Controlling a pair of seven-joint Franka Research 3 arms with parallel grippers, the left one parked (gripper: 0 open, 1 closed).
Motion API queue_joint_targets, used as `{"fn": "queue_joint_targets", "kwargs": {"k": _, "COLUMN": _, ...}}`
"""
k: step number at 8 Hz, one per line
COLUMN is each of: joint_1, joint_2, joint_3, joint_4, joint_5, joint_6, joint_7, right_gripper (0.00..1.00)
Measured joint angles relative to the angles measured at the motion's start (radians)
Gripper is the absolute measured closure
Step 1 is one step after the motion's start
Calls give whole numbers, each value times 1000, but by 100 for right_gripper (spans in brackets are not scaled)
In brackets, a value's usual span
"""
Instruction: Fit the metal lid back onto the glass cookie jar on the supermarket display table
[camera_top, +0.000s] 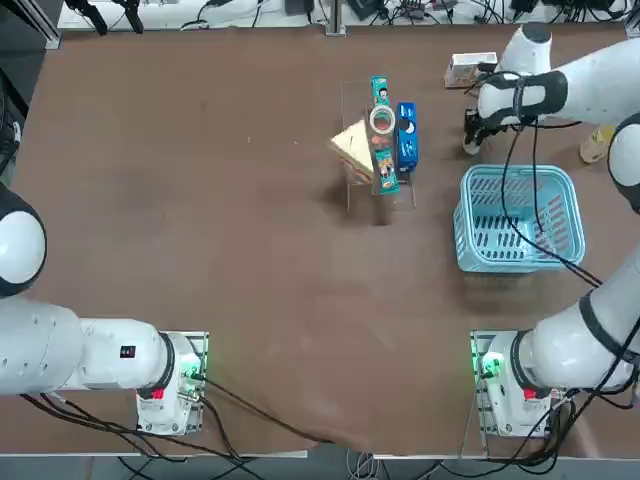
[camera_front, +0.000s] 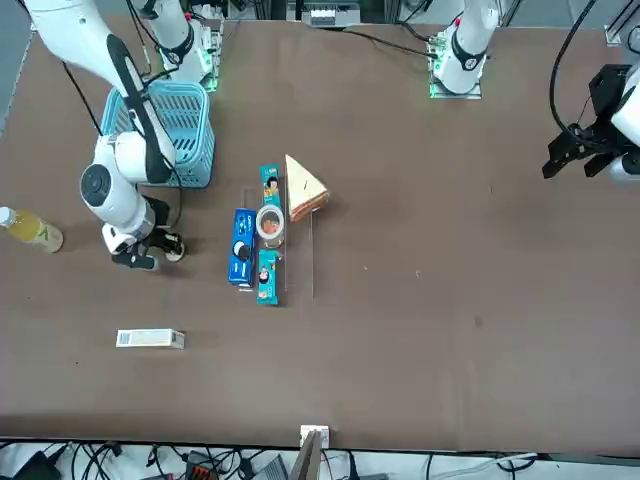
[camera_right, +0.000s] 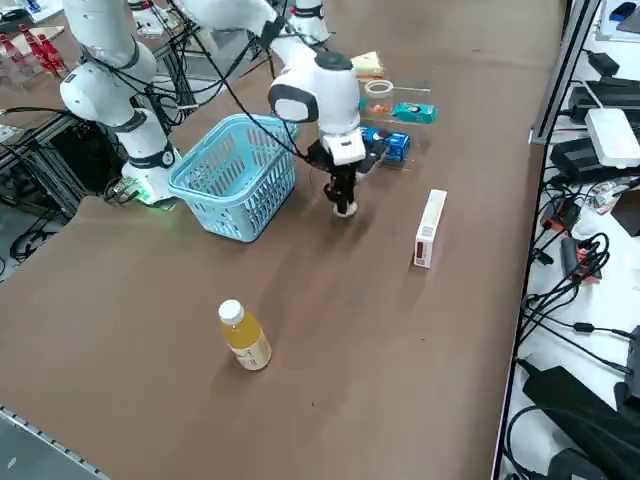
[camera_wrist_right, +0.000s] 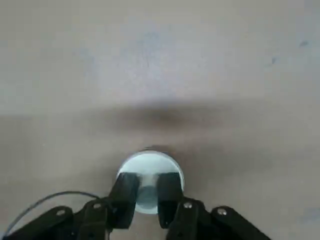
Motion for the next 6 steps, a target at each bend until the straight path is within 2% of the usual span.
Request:
{"fn": "queue_joint_targets", "kwargs": {"k": 3, "joint_1": 44, "joint_2": -36, "joint_3": 7, "joint_4": 230, "joint_5": 0, "joint_6": -293, "joint_7": 50, "right_gripper": 74}}
{"fn": "queue_joint_targets", "kwargs": {"k": 6, "joint_1": 193, "joint_2": -44, "joint_3": 15, "joint_4": 355, "joint_5": 0, "joint_6": -447, "joint_7": 265, "right_gripper": 74}}
